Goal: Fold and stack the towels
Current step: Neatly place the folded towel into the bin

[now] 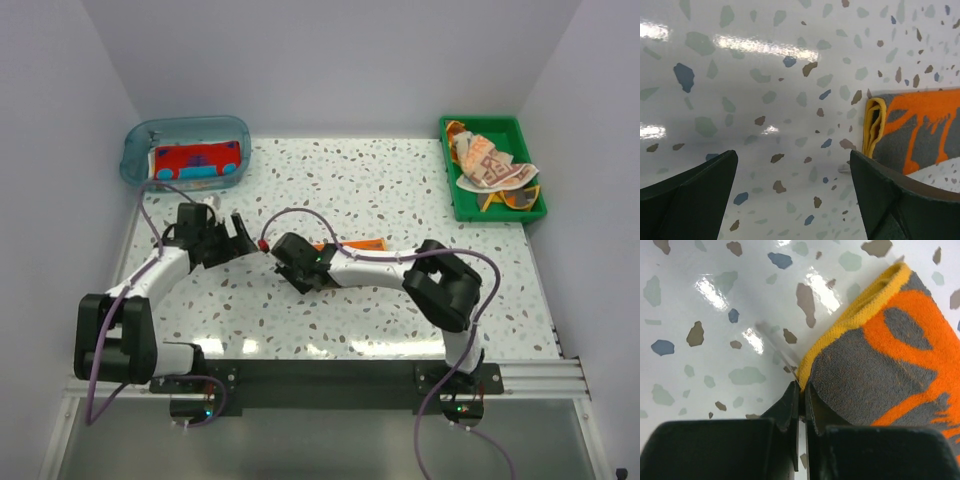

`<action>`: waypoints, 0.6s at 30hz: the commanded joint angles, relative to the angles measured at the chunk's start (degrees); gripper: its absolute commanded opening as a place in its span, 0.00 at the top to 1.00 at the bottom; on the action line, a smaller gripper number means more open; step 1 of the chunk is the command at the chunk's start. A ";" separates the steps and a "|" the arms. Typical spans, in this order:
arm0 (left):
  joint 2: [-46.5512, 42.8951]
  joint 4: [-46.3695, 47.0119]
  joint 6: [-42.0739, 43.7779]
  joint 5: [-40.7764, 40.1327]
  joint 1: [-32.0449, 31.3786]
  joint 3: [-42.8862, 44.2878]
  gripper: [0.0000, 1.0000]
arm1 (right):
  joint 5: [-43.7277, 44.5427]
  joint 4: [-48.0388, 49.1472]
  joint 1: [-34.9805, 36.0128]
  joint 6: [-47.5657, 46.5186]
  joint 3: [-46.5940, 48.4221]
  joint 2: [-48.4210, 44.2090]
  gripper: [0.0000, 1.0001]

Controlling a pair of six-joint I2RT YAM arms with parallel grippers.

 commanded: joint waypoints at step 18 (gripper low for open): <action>10.21 21.44 -24.38 10.19 -13.95 -1.69 0.00 | -13.06 19.67 -5.64 11.74 -12.00 -13.98 1.00</action>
